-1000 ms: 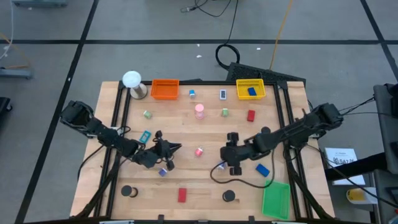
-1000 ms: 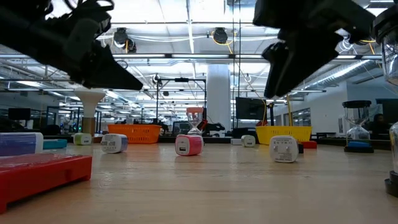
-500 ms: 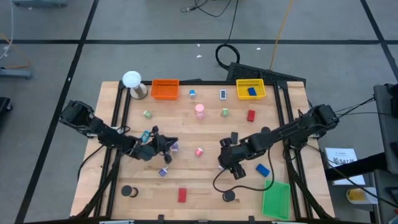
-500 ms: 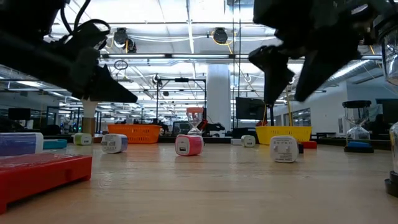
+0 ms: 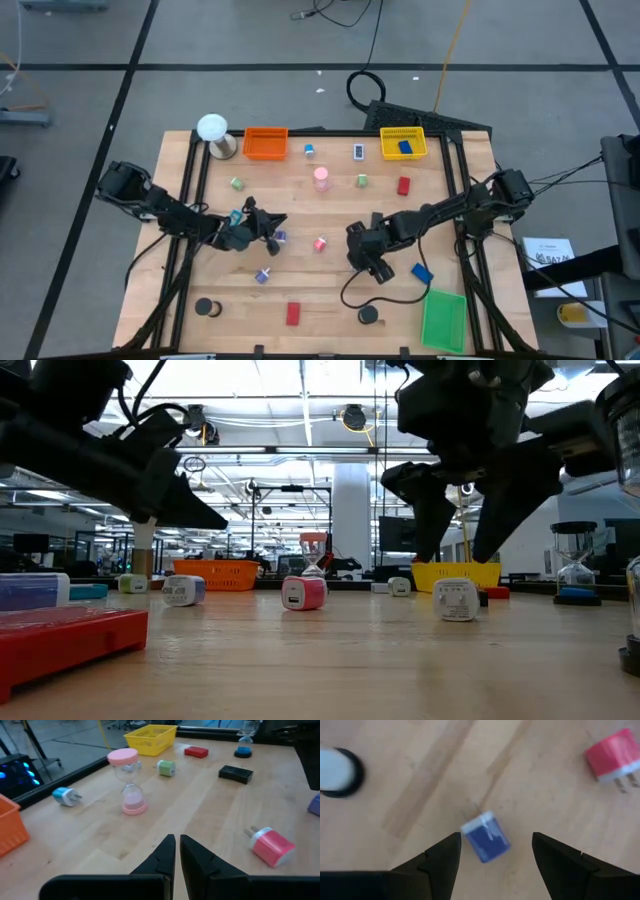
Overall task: Pick & Place Office items
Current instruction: Put the right purple charger adapter into the green basket
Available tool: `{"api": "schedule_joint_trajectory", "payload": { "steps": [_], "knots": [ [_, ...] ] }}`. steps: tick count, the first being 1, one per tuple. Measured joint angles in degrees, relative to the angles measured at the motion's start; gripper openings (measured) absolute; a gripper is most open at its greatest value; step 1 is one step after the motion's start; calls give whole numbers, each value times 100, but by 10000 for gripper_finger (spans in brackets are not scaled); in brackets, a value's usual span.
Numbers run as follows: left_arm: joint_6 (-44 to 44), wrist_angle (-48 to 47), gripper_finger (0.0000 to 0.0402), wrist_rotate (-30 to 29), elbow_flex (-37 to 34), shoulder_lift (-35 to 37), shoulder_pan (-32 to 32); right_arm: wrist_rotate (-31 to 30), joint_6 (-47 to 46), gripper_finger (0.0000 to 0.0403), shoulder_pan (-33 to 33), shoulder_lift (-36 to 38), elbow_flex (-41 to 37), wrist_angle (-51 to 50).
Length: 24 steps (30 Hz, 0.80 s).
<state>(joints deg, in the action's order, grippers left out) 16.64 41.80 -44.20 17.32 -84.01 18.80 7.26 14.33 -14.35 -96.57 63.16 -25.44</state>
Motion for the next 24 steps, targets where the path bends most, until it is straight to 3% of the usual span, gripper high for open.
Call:
{"api": "schedule_joint_trajectory", "payload": {
  "steps": [11, 19, 24],
  "knots": [
    [13, 29, 31, 305, 2, 0, -353, 156, 115, 236, 14, -6, 0, 82],
    [-3, 8, 31, 389, 2, 0, -371, 158, 488, 236, 14, -698, -2, 122],
    [7, 10, 31, 389, 2, 0, -366, 189, 342, 221, 14, -754, 2, 241]
  ]
}}
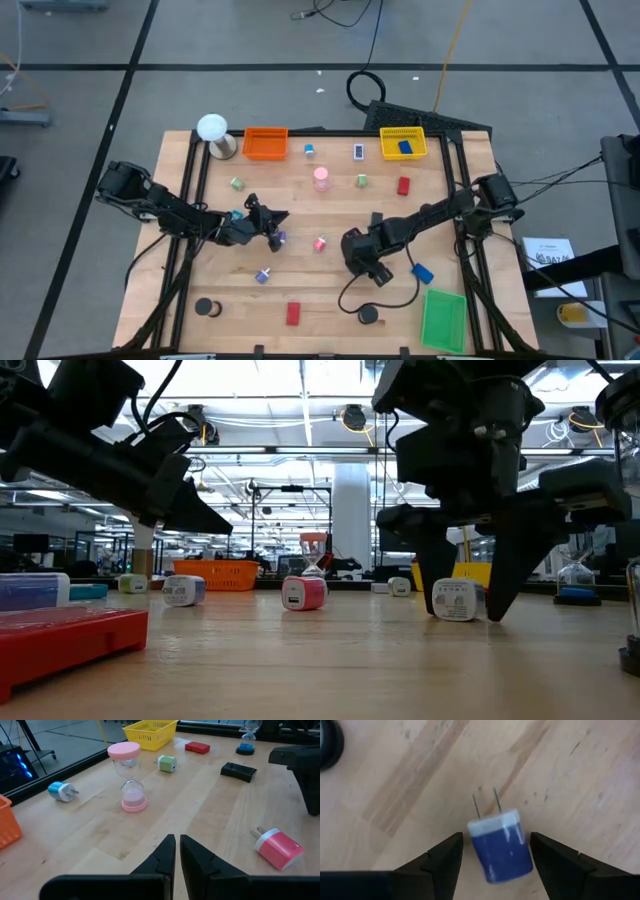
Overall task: Pick & Place Office items
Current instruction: Put the right purple charger adapter into the green basket
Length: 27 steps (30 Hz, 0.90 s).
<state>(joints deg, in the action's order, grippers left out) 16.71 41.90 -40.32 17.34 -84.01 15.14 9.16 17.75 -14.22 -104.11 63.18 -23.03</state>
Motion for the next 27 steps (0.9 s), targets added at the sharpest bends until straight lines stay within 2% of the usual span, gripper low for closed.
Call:
{"api": "schedule_joint_trajectory", "payload": {
  "steps": [12, 16, 20, 24, 27],
  "knots": [
    [-277, 152, 31, 0, 0, 0, -39, -9, -1414, 127, -21, 51, -4, 400],
    [-467, 159, 31, 33, 0, 0, -28, -245, -1929, 125, -155, 314, -2, 389],
    [-785, 163, 31, 164, 0, 0, -41, -839, -2618, 129, -322, 775, -7, -91],
    [-1017, 193, 31, 172, 1, 0, -44, -1374, -3876, 130, -551, 1376, -5, -816],
    [-1016, 192, 31, 173, 0, 0, -44, -1404, -5051, 130, -818, 1828, -2, -1310]
  ]
}}
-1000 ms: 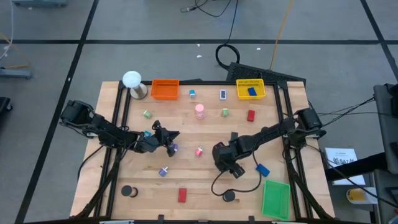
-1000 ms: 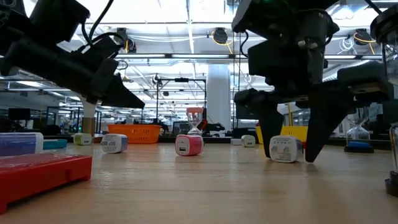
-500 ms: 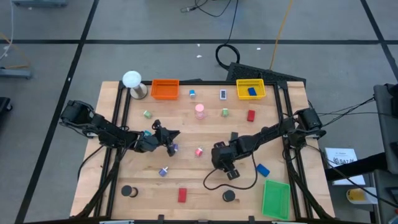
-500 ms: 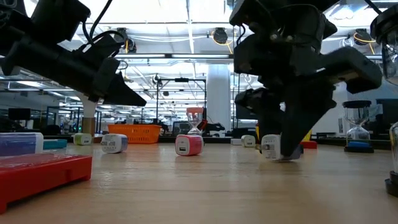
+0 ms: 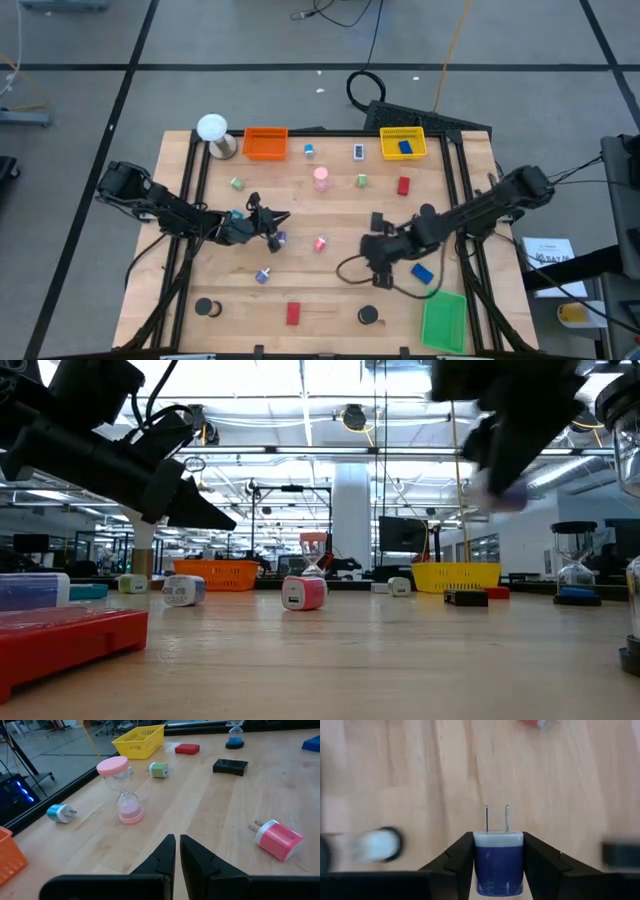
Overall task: Pick & Place Office items
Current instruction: Put the right purple charger adapter into the green basket
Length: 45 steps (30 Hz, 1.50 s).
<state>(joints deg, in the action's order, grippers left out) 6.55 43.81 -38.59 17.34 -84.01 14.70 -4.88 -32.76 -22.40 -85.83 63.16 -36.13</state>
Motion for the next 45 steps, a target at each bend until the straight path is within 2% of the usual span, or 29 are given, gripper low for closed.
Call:
{"api": "schedule_joint_trajectory", "payload": {
  "steps": [7, 12, 19, 23, 27, 34, 41, 45],
  "knots": [
    [112, -22, 31, 0, 1, 0, 0, -97, -2604, 131, -1185, 865, -4, -1102],
    [133, -22, 31, 4, 1, 0, 0, -131, -4362, 131, -2228, 920, -4, -1806],
    [144, -22, 31, 9, 2, 0, 0, -41, -5490, 132, -3054, 502, -4, -2025],
    [177, -22, 31, 13, 2, 0, 4, 475, -6090, 132, -3244, 199, -4, -2047],
    [241, -22, 31, 16, 2, 0, 4, 925, -6360, 132, -3412, -58, -4, -2051],
    [274, -26, 31, 17, 2, 0, 4, 935, -6089, 132, -3549, -235, -139, -1995],
    [300, -28, 31, 17, 2, 0, 4, 1106, -5957, 132, -3547, -241, -836, -1172],
    [298, -28, 31, 15, 2, 0, 4, 1114, -5956, 146, -3547, -239, -892, -1122]
  ]
}}
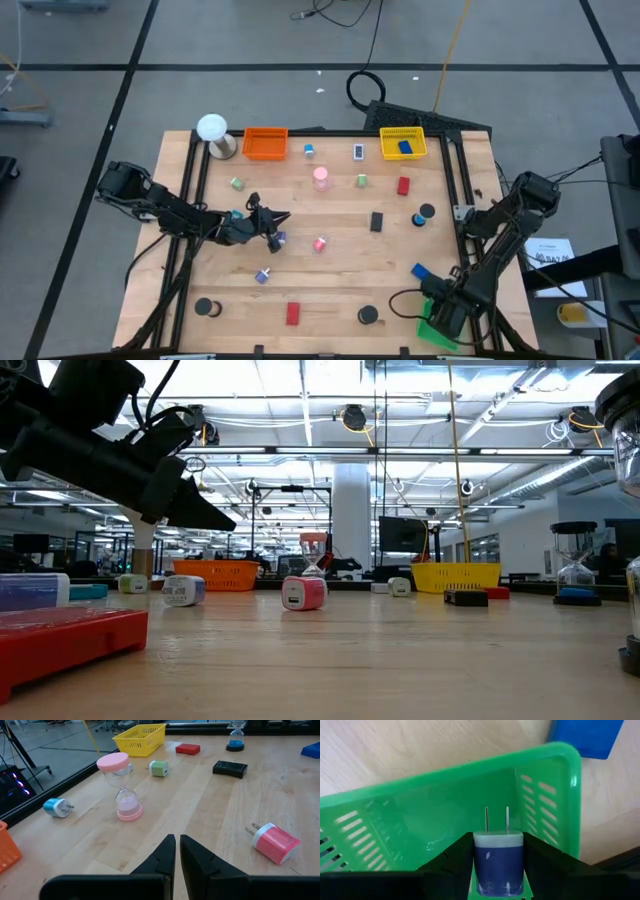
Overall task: Pick & Place Office items
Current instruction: Put the right purple charger adapter into the green basket, then put the pink hourglass into the orange basket
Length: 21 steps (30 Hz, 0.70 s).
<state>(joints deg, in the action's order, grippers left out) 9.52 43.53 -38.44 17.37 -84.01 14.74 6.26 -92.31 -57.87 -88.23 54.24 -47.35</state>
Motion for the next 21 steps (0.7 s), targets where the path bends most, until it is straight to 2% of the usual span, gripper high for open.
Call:
{"api": "schedule_joint_trajectory", "payload": {
  "steps": [6, 10, 16, 21],
  "knots": [
    [0, 2, 31, 0, 0, 0, 0, 3, -13, 186, 0, 140, 0, 20],
    [0, 2, 31, 0, 0, 0, 0, -17, -135, 181, 0, 301, 0, 41],
    [-14, 2, 31, 0, 0, 0, 0, -47, -149, 113, 15, 369, 86, 23],
    [-18, 2, 31, 0, 0, 0, 0, -540, 203, 38, 93, 369, 114, 113]
  ]
}}
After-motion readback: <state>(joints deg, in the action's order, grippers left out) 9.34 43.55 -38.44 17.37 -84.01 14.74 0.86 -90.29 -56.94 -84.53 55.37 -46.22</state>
